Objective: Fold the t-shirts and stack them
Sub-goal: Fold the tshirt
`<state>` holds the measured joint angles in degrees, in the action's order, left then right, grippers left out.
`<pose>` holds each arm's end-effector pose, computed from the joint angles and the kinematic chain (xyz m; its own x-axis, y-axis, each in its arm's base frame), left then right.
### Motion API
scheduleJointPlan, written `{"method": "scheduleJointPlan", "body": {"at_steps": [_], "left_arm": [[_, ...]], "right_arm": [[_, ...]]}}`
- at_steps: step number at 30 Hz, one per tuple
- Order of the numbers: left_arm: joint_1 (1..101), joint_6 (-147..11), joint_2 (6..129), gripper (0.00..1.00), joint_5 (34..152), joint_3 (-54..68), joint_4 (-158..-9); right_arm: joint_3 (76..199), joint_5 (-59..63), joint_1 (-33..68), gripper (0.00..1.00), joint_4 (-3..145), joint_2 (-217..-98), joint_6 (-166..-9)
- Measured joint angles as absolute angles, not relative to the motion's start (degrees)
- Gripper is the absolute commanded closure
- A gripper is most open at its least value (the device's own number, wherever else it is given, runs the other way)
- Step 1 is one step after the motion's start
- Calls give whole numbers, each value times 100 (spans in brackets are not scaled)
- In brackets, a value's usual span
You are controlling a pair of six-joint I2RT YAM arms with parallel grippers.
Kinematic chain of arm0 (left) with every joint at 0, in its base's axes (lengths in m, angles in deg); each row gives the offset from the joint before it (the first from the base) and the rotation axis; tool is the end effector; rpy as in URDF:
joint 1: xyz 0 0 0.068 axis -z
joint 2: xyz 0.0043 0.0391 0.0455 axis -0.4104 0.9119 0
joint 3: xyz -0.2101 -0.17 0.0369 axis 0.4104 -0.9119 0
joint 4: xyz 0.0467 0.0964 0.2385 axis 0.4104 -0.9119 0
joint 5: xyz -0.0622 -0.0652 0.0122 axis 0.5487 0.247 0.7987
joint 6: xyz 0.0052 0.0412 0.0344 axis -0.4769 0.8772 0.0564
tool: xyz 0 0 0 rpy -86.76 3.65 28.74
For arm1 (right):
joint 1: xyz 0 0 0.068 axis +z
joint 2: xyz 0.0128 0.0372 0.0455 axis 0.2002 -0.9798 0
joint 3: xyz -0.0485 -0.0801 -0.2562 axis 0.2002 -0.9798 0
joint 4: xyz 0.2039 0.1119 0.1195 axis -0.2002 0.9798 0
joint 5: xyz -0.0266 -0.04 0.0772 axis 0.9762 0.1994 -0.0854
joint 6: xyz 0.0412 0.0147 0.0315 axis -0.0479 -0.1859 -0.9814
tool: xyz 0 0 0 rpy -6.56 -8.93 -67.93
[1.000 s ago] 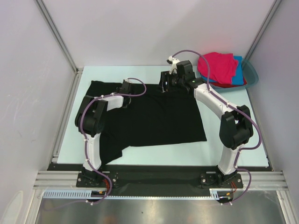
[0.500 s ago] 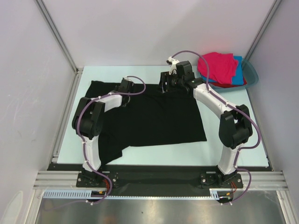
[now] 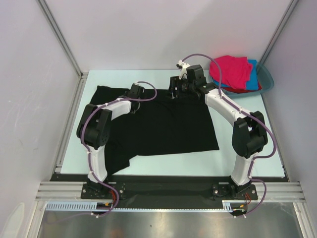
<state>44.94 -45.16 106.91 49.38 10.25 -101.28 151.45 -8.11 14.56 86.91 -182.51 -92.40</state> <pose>0.3981 -0.1287 0.1592 -0.7542 0.4611 -0.4676 0.1335 0.8048 0.5784 0.3878 0.2024 0.2959 -0.6122 -0.0802 -0.7866 -0.5367 0.7728 0.3388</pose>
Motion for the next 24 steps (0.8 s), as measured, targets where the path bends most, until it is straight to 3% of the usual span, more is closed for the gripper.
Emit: {"method": "scheduleJointPlan", "body": {"at_steps": [5,9,14,15,20,21,24], "left_arm": [[4538,-4538,10693,94,4977,1073,-10285],[4566,-4599,10709,100,5001,1162,-10394],[4570,-4639,10722,98,5115,1280,-10558],[4570,-4639,10728,88,5147,1309,-10578],[4577,-4683,10809,61,5193,1376,-10672],[4577,-4700,10822,50,5187,1376,-10694],[4588,-4768,10824,39,5086,1376,-10702]], "right_arm": [[15145,-806,1465,38,8693,-18251,-9240],[15145,-787,1465,38,8695,-18251,-9238],[15145,-736,1465,38,8699,-18251,-9238],[15145,-728,1465,38,8699,-18251,-9238],[15145,-695,1465,37,8702,-18251,-9238],[15145,-684,1465,37,8704,-18251,-9238],[15145,-594,1465,36,8721,-18251,-9233]]}}
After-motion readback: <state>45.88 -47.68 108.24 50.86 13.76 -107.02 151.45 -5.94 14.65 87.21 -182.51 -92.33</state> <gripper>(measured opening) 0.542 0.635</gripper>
